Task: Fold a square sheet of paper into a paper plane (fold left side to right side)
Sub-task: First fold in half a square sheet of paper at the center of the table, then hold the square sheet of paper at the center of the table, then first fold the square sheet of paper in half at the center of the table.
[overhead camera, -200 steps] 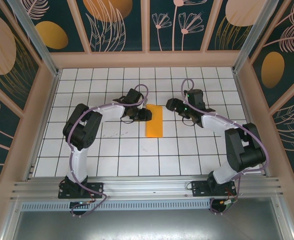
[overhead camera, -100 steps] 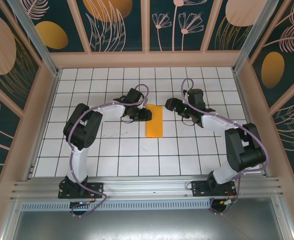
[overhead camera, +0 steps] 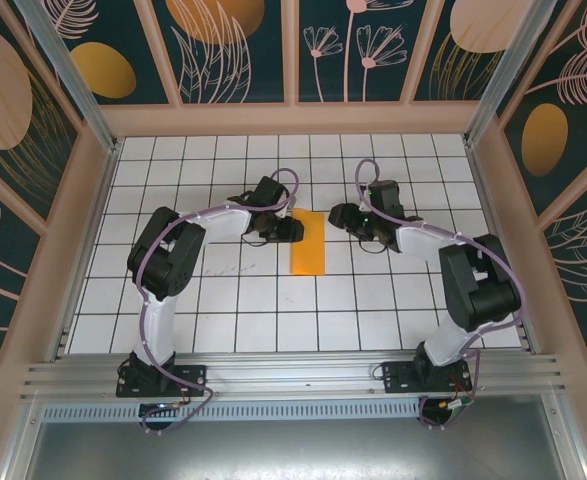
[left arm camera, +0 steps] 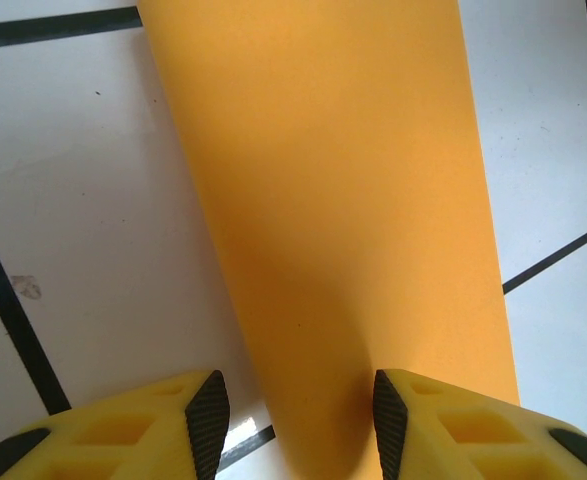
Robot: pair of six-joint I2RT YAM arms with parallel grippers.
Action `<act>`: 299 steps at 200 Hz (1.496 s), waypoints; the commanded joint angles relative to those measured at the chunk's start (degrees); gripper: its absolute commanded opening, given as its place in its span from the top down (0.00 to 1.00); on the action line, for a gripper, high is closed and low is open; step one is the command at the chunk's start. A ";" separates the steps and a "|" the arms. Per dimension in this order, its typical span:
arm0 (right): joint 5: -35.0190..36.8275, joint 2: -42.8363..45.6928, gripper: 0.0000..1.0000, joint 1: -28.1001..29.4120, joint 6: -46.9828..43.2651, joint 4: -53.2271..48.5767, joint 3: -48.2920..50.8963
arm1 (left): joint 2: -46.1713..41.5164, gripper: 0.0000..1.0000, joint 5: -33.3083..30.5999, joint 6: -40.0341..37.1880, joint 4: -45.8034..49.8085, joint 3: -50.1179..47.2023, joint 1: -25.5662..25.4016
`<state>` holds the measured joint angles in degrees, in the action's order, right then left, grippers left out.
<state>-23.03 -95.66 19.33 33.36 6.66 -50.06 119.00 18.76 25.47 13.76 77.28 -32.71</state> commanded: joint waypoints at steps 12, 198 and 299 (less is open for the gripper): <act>-2.62 -3.68 0.54 1.97 -0.45 -0.14 -2.89 | 4.05 0.52 -2.86 -0.74 2.15 -0.37 -0.50; -0.17 -18.80 0.71 5.92 -2.78 -15.71 -11.63 | -6.41 0.42 -5.63 0.57 1.13 -1.15 -0.02; 1.02 -19.80 0.75 6.07 -3.46 -17.45 -12.18 | -7.04 0.78 16.77 7.32 -14.46 -6.62 -0.07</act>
<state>-25.67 -111.59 24.86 31.42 -5.15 -62.98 108.22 28.40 30.68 3.11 71.37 -32.75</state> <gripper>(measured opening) 0.250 0.236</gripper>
